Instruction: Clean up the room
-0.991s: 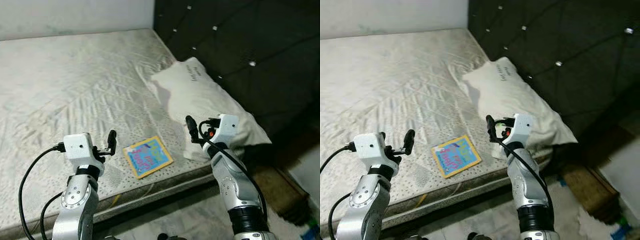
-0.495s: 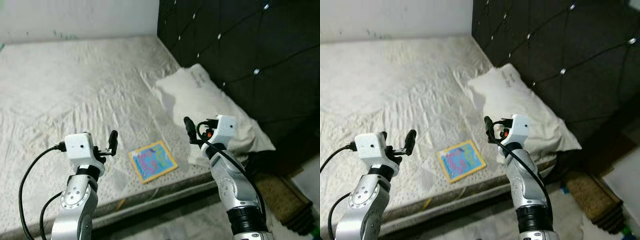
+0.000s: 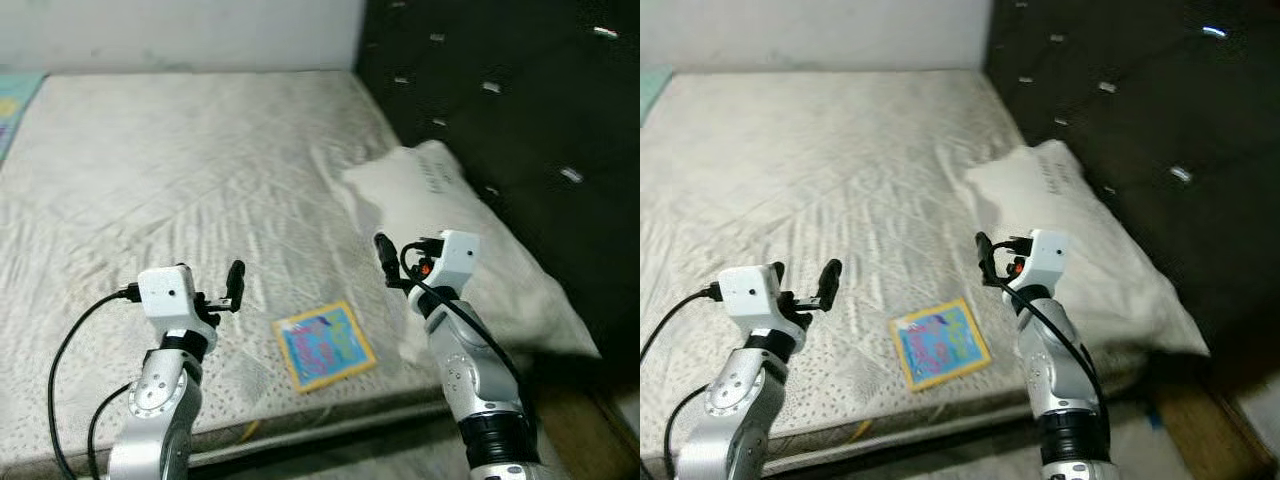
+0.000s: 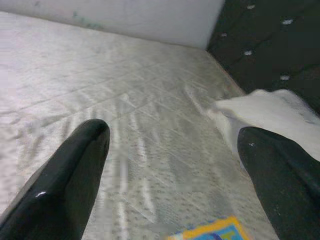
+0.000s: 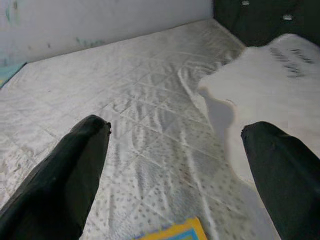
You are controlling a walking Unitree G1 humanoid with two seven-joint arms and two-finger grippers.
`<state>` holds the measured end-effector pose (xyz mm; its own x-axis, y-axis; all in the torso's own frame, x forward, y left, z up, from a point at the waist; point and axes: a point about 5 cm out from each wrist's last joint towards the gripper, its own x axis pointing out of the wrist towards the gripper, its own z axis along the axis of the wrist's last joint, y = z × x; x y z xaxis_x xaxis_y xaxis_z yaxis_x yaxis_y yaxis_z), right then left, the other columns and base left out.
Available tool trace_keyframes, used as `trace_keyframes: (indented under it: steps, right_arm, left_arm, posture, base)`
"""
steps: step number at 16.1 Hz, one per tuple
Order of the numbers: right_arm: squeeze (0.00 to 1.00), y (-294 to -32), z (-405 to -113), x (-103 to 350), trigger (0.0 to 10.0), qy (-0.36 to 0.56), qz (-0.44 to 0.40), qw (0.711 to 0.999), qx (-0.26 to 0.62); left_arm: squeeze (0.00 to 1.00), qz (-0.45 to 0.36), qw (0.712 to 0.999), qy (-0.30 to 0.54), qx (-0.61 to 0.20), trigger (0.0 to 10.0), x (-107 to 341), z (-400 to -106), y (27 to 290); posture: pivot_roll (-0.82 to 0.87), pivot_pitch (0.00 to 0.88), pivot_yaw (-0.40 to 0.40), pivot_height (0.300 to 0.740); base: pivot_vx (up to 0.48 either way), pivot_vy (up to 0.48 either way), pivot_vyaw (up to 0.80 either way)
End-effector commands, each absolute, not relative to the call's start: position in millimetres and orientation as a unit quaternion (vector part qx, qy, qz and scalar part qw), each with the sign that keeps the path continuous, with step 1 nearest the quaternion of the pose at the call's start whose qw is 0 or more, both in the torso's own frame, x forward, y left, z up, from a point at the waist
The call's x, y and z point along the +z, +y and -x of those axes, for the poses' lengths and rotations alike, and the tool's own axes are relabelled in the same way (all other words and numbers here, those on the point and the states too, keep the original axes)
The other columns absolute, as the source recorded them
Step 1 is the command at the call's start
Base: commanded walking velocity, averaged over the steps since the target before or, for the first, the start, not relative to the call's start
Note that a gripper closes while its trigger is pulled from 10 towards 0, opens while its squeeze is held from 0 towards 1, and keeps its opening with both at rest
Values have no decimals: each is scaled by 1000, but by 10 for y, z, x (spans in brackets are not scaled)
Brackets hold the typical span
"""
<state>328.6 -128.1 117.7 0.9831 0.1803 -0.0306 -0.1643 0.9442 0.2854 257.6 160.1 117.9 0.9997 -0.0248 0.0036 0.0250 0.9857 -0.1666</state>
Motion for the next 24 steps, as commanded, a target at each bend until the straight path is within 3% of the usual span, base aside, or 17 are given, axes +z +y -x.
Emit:
trace_keyframes:
  steps: [1, 5, 8, 13, 24]
  right_arm:
    - [0, -1345, -3271, 1142, 10000, 33, -137, 987, 76]
    - [0, -1347, -3271, 1140, 10000, 33, -136, 987, 76]
    - [0, -1380, -3268, 1121, 10000, 35, -131, 988, 68]
    - [0, -1374, -3281, 1126, 10000, 34, -131, 988, 71]
    - [0, -1306, -3277, 1154, 10000, 29, -133, 986, 95]
  left_arm:
    - [0, 85, 996, -2, -19, 10000, 1193, -2569, 1574]
    - [0, 86, 996, -2, -20, 10000, 1193, -2569, 1574]
    - [0, 91, 996, -3, -18, 10000, 1195, -2575, 1567]
    - [0, 95, 995, -2, -11, 10000, 1190, -2570, 1561]
    - [0, 98, 995, 1, 18, 10000, 1163, -2543, 1610]
  posture:
    - [24, 109, -69, 740]
    - [24, 109, -69, 740]
    - [24, 112, -67, 740]
    - [25, 112, -73, 740]
    - [24, 118, -80, 740]
  base:
    - [379, 0, 0]
    - [379, 0, 0]
    - [0, 0, 0]
    - [0, 0, -768]
    - [0, 0, 0]
